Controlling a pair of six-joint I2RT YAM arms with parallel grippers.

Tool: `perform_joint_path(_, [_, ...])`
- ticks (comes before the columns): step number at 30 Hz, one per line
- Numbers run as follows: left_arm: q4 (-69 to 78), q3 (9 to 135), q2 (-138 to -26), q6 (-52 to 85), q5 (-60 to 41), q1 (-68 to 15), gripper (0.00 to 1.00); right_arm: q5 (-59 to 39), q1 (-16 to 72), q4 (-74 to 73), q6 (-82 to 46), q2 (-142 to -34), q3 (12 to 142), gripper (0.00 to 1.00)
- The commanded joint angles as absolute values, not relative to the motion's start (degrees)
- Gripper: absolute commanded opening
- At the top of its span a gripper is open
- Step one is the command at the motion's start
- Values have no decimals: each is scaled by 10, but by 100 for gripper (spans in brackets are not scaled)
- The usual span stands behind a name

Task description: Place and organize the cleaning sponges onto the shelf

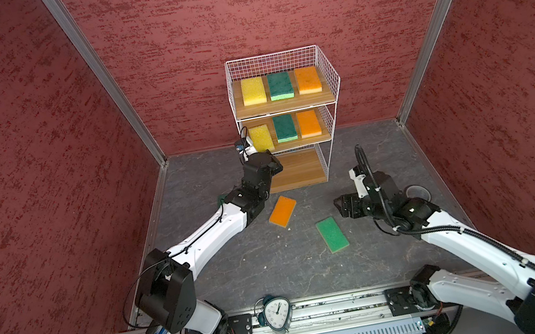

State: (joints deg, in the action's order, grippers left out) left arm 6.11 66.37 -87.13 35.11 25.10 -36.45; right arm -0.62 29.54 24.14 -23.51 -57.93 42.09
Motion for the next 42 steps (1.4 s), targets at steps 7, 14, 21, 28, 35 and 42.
perform_joint_path(7, [57,692,-897,359,258,-355,17,5,297,226,-221,-581,413,85])
perform_joint_path(14, [61,691,-898,360,258,-350,17,6,296,224,-220,-582,415,85])
perform_joint_path(21, [76,692,-906,358,258,-347,18,6,297,221,-219,-584,415,85])
perform_joint_path(28, [87,691,-917,365,264,-346,18,6,296,222,-219,-584,415,85])
perform_joint_path(35, [106,676,-908,365,277,-348,18,7,296,222,-218,-583,414,85])
perform_joint_path(42, [115,675,-910,362,286,-349,18,4,296,218,-218,-588,413,85])
